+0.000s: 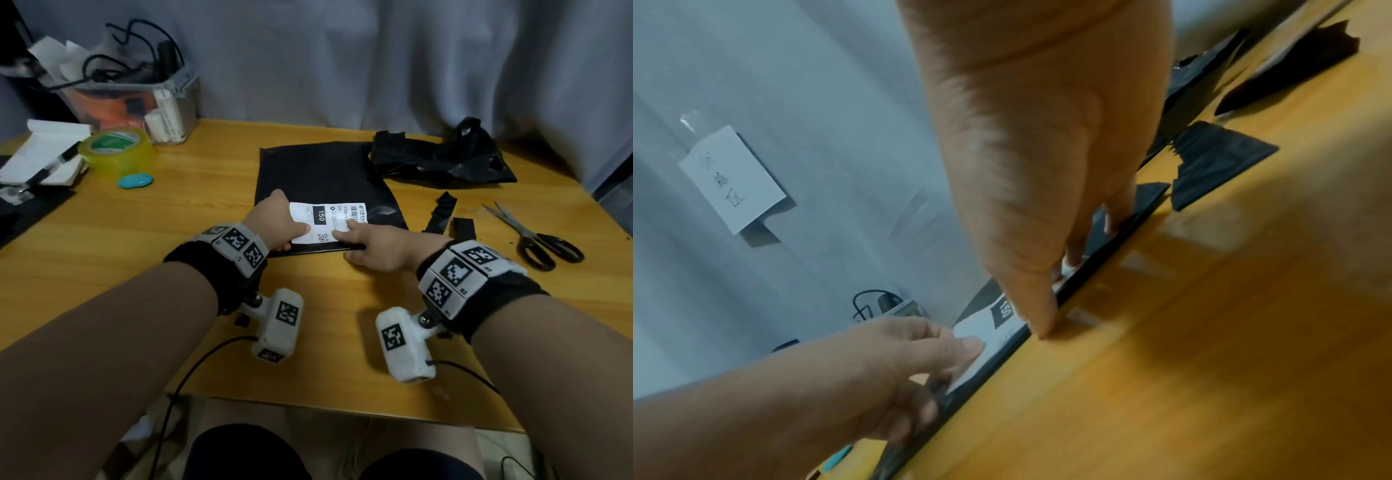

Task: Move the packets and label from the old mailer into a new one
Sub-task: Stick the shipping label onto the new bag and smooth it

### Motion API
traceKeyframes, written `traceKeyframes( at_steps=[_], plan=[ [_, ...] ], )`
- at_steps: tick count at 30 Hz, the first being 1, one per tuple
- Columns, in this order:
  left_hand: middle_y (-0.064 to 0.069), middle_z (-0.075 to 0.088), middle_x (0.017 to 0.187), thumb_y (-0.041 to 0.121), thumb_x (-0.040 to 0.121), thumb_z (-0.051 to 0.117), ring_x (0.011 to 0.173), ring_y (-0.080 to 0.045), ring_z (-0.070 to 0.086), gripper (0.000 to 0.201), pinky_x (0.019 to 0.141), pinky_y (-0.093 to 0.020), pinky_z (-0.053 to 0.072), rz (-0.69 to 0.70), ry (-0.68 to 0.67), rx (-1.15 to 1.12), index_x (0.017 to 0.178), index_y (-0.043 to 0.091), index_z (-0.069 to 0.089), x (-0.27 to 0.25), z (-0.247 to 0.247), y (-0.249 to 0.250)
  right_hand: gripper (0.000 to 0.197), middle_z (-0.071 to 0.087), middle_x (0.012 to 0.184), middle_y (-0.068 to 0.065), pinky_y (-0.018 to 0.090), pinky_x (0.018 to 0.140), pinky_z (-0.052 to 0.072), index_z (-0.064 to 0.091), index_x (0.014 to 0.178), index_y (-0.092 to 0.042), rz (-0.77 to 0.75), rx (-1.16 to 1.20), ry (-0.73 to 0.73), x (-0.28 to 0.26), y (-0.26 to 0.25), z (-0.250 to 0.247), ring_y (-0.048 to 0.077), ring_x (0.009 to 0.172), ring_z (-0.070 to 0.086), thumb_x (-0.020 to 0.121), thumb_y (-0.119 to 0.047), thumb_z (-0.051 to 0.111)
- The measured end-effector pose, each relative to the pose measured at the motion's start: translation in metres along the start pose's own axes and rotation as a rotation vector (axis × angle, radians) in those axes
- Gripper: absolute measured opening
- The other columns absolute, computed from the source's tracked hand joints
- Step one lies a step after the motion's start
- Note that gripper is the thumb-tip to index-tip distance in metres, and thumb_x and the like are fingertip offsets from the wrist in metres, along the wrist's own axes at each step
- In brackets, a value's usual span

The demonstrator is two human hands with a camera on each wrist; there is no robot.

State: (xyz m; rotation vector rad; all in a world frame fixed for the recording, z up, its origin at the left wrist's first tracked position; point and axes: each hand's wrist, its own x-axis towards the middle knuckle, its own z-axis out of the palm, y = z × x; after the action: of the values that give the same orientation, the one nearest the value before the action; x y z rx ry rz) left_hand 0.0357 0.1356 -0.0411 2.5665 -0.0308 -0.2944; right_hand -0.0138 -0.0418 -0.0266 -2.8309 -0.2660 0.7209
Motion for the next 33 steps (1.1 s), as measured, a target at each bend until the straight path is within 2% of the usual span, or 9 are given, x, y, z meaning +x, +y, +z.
traceKeyframes(
  at_steps=[3, 5, 8, 11, 15, 24, 27, 30, 33],
  plan=[
    [-0.015, 0.033, 0.141, 0.040, 0.088, 0.058, 0.125, -0.030, 0.043, 0.063, 0.099, -0.038, 0.041, 0.204, 0.154, 0.303, 0.138, 0.009, 0.034, -0.006, 0.001, 0.008, 0.053, 0.004, 0.160, -0.004, 0.032, 0.118, 0.008, 0.023, 0.149, -0.032, 0.006, 0.074, -0.012, 0.000, -0.002, 0.001, 0.021, 0.147, 0.008, 0.099, -0.033, 0.041],
    [-0.010, 0.010, 0.157, 0.043, 0.097, 0.038, 0.144, -0.029, 0.015, 0.062, 0.116, -0.043, 0.019, 0.426, 0.006, 0.390, 0.148, 0.012, 0.021, -0.015, 0.006, 0.024, 0.054, 0.008, 0.160, 0.001, 0.031, 0.117, 0.011, 0.021, 0.150, -0.024, 0.004, 0.104, -0.019, 0.000, -0.004, -0.001, 0.023, 0.147, 0.012, 0.100, -0.024, 0.041],
    [0.000, -0.016, 0.158, 0.051, 0.098, 0.011, 0.146, -0.019, -0.012, 0.063, 0.119, -0.042, -0.004, 0.390, -0.413, 0.412, 0.150, 0.019, -0.004, -0.024, 0.023, 0.031, 0.054, 0.008, 0.159, 0.008, 0.030, 0.116, 0.013, 0.012, 0.152, -0.012, 0.026, 0.095, -0.025, 0.000, -0.006, -0.001, 0.024, 0.146, 0.013, 0.101, -0.016, 0.032],
    [0.007, -0.020, 0.156, 0.059, 0.094, 0.004, 0.144, -0.012, -0.016, 0.068, 0.118, -0.041, -0.008, 0.288, -0.500, 0.521, 0.149, 0.023, -0.012, -0.020, 0.024, 0.020, 0.059, -0.005, 0.160, 0.006, 0.038, 0.120, 0.007, 0.005, 0.152, -0.011, 0.084, 0.067, -0.022, 0.004, -0.007, 0.004, 0.024, 0.148, 0.002, 0.100, -0.020, 0.032],
    [0.006, -0.024, 0.155, 0.060, 0.093, 0.004, 0.145, -0.017, -0.017, 0.069, 0.118, -0.044, -0.005, 0.246, -0.554, 0.618, 0.149, 0.023, -0.014, -0.024, 0.008, 0.011, 0.061, 0.003, 0.159, 0.008, 0.043, 0.119, 0.014, 0.008, 0.152, -0.010, 0.138, 0.047, -0.009, 0.011, -0.010, 0.007, 0.027, 0.147, 0.008, 0.098, -0.024, 0.034],
    [0.011, -0.015, 0.157, 0.063, 0.092, 0.012, 0.146, -0.018, -0.009, 0.068, 0.118, -0.043, 0.001, 0.207, -0.573, 0.698, 0.150, 0.032, -0.006, -0.043, -0.027, -0.019, 0.057, 0.005, 0.160, 0.006, 0.041, 0.118, 0.016, 0.011, 0.151, -0.018, 0.127, -0.010, 0.011, -0.013, -0.004, 0.006, 0.028, 0.146, 0.012, 0.100, -0.030, 0.032],
    [0.006, 0.011, 0.158, 0.071, 0.085, 0.011, 0.146, -0.022, 0.008, 0.075, 0.119, -0.045, 0.010, 0.234, -0.538, 0.732, 0.148, 0.031, 0.024, -0.045, -0.039, -0.020, 0.053, 0.020, 0.157, 0.007, 0.038, 0.115, 0.022, 0.021, 0.150, -0.016, 0.119, -0.073, -0.011, -0.032, -0.006, 0.003, 0.028, 0.143, 0.023, 0.101, -0.034, 0.032],
    [-0.005, 0.057, 0.125, 0.076, 0.079, 0.007, 0.115, -0.023, 0.049, 0.088, 0.101, -0.042, 0.041, 0.365, -0.296, 0.786, 0.113, 0.017, 0.063, -0.042, -0.037, -0.006, 0.046, 0.055, 0.128, 0.007, 0.036, 0.098, 0.042, 0.052, 0.131, -0.013, 0.117, -0.197, 0.055, -0.036, -0.010, -0.002, 0.025, 0.118, 0.051, 0.098, -0.039, 0.034],
    [-0.007, 0.044, 0.139, 0.043, 0.100, 0.025, 0.123, -0.023, 0.043, 0.049, 0.106, -0.039, 0.035, 0.467, -0.123, 0.607, 0.127, 0.013, 0.052, -0.036, -0.008, 0.014, 0.027, 0.057, 0.104, 0.005, 0.033, 0.078, 0.045, 0.059, 0.104, -0.013, 0.158, -0.199, 0.178, -0.023, -0.017, -0.006, 0.023, 0.100, 0.057, 0.096, -0.030, 0.039]
  ],
)
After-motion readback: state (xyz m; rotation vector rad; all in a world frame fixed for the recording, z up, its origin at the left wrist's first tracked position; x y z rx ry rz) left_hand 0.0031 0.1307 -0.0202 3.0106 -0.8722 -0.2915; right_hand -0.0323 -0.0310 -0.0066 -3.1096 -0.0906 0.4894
